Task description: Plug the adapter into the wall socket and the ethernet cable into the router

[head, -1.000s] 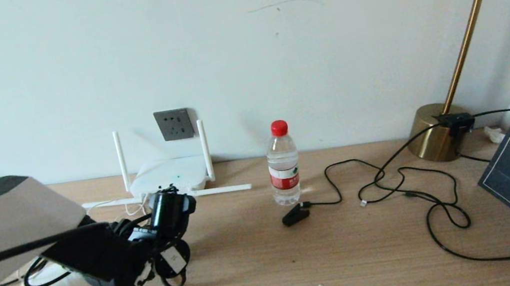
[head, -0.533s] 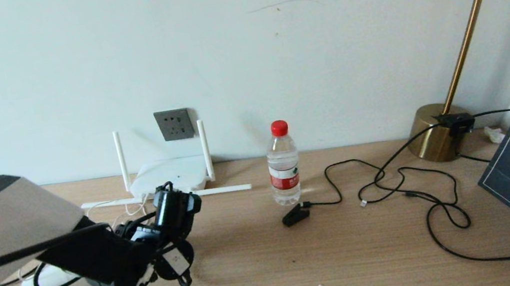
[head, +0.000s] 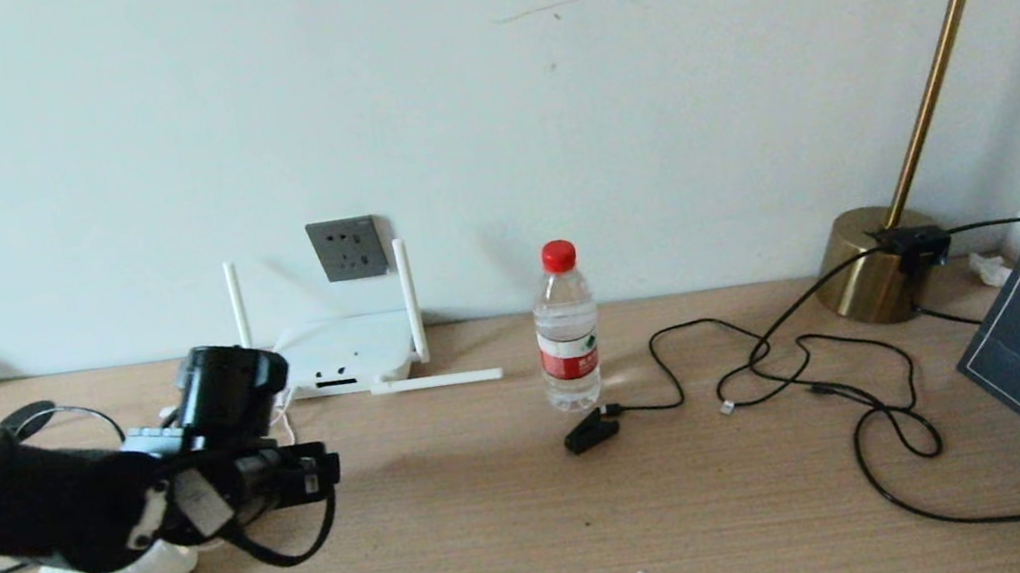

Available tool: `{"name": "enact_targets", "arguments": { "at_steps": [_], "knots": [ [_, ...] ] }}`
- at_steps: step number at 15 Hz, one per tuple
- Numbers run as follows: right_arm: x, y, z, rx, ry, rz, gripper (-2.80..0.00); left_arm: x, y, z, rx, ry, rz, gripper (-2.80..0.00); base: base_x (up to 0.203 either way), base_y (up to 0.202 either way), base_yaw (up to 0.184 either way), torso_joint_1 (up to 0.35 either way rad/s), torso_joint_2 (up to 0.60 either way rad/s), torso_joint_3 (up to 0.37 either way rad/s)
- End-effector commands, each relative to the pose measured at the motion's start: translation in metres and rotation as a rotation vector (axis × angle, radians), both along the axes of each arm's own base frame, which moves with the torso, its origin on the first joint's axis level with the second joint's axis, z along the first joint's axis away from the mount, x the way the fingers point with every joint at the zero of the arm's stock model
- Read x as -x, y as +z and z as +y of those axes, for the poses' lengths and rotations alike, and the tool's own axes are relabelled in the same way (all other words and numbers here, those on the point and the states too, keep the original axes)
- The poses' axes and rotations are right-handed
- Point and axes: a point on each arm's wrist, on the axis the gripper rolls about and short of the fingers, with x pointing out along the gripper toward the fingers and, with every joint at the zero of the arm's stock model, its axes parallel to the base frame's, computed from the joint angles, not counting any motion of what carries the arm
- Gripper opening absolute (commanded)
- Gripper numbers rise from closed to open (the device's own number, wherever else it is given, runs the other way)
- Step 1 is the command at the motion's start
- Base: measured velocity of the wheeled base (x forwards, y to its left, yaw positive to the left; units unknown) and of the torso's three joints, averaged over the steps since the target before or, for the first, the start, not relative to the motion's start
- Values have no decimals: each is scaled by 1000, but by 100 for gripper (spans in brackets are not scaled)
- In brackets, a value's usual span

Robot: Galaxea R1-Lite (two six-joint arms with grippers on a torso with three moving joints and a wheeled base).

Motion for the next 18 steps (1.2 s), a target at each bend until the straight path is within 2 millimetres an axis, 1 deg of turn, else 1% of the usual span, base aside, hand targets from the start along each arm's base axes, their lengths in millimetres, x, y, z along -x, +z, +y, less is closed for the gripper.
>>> {"name": "enact_targets", "arguments": {
  "at_steps": [1, 2, 4, 6, 7, 9, 13, 18],
  "knots": [
    [0, 0, 0, 0, 0, 0, -280, 14, 33, 38, 371, -143, -14, 0, 0, 0, 0, 0, 0, 0],
    [0, 0, 0, 0, 0, 0, -280, 15, 35, 56, 468, -120, -10, 0, 0, 0, 0, 0, 0, 0],
    [0, 0, 0, 0, 0, 0, -280, 17, 32, 88, 620, -27, -4, 0, 0, 0, 0, 0, 0, 0],
    [0, 0, 0, 0, 0, 0, -280, 21, 28, 112, 773, -13, 9, 0, 0, 0, 0, 0, 0, 0],
    [0, 0, 0, 0, 0, 0, -280, 23, 26, 120, 827, -14, 18, 0, 0, 0, 0, 0, 0, 0],
    [0, 0, 0, 0, 0, 0, -280, 21, 16, 122, 855, 9, 53, 0, 0, 0, 0, 0, 0, 0],
    [0, 0, 0, 0, 0, 0, -280, 11, 5, 127, 881, 57, 76, 0, 0, 0, 0, 0, 0, 0],
    [0, 0, 0, 0, 0, 0, -280, 1, 8, 143, 868, 95, 42, 0, 0, 0, 0, 0, 0, 0]
  ]
}}
